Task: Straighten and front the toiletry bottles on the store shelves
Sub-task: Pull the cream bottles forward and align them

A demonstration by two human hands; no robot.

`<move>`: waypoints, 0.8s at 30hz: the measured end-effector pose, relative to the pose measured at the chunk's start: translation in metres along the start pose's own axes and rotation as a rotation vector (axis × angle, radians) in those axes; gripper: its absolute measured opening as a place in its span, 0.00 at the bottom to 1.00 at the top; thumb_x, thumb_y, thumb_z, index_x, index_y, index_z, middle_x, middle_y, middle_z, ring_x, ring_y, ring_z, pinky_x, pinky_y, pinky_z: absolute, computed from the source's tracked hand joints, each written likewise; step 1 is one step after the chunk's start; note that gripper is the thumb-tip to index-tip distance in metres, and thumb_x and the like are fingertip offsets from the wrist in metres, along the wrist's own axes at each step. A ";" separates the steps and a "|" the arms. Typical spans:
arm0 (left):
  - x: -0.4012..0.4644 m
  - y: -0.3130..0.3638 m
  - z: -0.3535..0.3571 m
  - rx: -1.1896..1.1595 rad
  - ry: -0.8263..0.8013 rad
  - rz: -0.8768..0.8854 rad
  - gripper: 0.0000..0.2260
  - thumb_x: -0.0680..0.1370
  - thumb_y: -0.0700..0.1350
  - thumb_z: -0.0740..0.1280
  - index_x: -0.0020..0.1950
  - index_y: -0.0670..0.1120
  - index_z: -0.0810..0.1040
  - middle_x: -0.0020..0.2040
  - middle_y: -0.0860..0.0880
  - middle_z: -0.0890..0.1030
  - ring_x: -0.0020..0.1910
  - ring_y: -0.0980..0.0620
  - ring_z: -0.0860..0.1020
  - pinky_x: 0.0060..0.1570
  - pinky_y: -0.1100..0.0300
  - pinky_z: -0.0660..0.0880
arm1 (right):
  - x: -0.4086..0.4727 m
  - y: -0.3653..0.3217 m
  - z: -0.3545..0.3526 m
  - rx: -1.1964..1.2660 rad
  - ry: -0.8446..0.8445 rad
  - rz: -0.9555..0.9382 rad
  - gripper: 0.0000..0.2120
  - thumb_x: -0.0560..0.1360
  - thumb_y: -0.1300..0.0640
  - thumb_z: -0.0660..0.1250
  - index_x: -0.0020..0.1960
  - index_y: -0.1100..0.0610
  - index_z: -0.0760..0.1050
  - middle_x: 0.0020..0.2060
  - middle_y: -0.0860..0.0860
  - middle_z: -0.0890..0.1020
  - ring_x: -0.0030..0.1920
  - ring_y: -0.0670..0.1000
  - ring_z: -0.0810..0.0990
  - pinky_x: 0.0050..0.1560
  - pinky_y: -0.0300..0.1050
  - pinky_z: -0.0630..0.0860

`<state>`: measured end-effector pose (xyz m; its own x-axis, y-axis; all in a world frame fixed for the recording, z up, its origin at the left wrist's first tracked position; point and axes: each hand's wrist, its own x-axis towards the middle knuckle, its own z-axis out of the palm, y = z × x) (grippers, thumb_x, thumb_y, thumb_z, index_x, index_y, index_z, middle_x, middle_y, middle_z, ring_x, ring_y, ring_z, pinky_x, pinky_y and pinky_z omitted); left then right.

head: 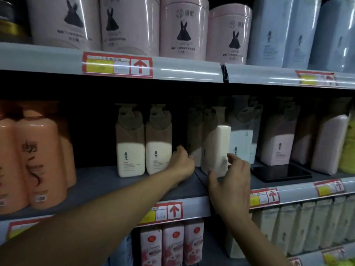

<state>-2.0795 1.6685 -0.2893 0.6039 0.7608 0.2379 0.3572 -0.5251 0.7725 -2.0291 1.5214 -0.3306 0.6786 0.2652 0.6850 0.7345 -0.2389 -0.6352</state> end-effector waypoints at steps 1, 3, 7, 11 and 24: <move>0.007 0.001 0.003 -0.023 0.016 -0.033 0.23 0.87 0.48 0.58 0.78 0.38 0.61 0.76 0.37 0.69 0.74 0.38 0.70 0.67 0.54 0.68 | 0.004 -0.001 0.003 0.002 0.012 0.010 0.31 0.76 0.50 0.73 0.75 0.56 0.65 0.67 0.54 0.70 0.68 0.55 0.71 0.64 0.52 0.74; 0.021 0.005 0.008 -0.090 0.032 -0.074 0.19 0.87 0.48 0.58 0.73 0.37 0.68 0.72 0.37 0.73 0.71 0.39 0.72 0.65 0.55 0.69 | 0.011 -0.002 0.009 -0.003 0.028 0.031 0.33 0.76 0.46 0.73 0.74 0.55 0.65 0.66 0.54 0.70 0.66 0.56 0.72 0.62 0.54 0.76; 0.043 0.006 0.020 -0.253 0.049 -0.111 0.17 0.85 0.46 0.60 0.69 0.38 0.74 0.66 0.39 0.78 0.65 0.41 0.77 0.65 0.52 0.75 | 0.020 -0.001 0.017 -0.024 0.044 0.114 0.35 0.72 0.41 0.76 0.72 0.55 0.66 0.63 0.54 0.72 0.63 0.57 0.73 0.56 0.54 0.76; 0.048 0.004 0.027 -0.394 0.026 -0.133 0.13 0.85 0.44 0.61 0.64 0.38 0.78 0.60 0.40 0.82 0.60 0.43 0.80 0.62 0.51 0.77 | 0.031 0.001 0.021 -0.023 0.060 0.166 0.30 0.73 0.41 0.76 0.67 0.54 0.70 0.61 0.53 0.74 0.61 0.58 0.75 0.53 0.53 0.75; 0.010 0.021 0.007 -0.509 0.027 -0.084 0.27 0.85 0.51 0.64 0.79 0.37 0.63 0.76 0.45 0.71 0.74 0.46 0.70 0.70 0.59 0.67 | 0.036 0.014 -0.001 0.041 -0.067 0.148 0.25 0.74 0.42 0.75 0.65 0.52 0.75 0.57 0.52 0.80 0.56 0.56 0.80 0.56 0.56 0.80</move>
<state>-2.0609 1.6621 -0.2749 0.5666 0.8057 0.1725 0.0074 -0.2143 0.9767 -1.9941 1.5271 -0.3143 0.7765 0.2920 0.5584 0.6248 -0.2421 -0.7423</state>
